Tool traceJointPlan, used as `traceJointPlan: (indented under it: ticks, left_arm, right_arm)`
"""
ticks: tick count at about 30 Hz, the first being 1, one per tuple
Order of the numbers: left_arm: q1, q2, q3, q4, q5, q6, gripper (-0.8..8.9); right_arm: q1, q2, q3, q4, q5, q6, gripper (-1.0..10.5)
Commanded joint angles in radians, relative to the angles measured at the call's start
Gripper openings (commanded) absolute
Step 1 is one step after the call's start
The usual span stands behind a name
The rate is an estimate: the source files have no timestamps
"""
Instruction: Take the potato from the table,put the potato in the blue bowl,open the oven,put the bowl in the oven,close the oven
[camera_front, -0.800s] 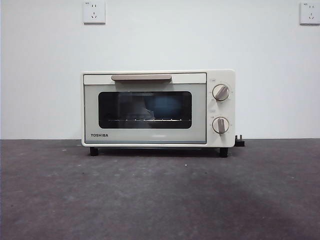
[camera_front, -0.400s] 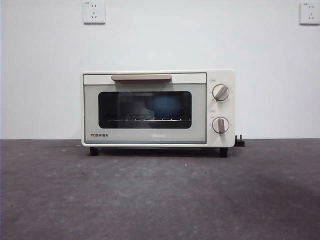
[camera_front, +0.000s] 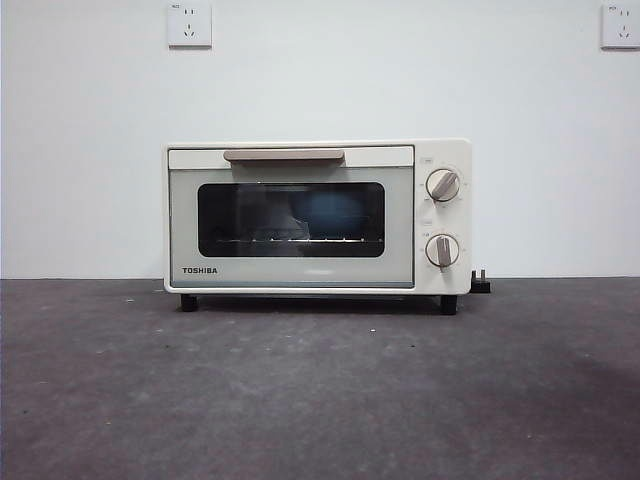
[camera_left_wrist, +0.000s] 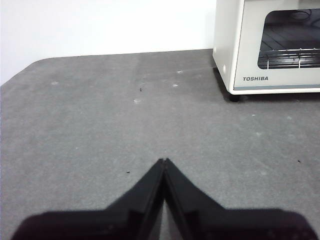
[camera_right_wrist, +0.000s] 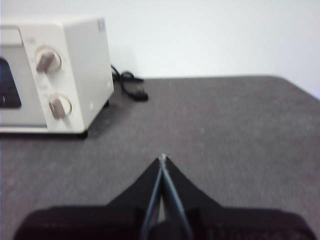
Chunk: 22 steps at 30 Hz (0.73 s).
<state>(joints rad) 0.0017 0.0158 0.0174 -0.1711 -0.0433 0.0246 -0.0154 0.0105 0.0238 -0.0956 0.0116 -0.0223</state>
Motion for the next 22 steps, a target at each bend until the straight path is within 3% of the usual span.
traceJointPlan:
  ticks: [1, 22]
  left_arm:
    - [-0.003, 0.000, -0.010, 0.008, -0.002, -0.006, -0.04]
    - [-0.003, 0.000, -0.010, 0.008, -0.002, -0.006, -0.04]
  right_arm:
    - [-0.002, -0.003, -0.010, -0.041, 0.004, 0.004, 0.0]
    - [-0.006, -0.002, -0.009, -0.089, 0.008, 0.004, 0.0]
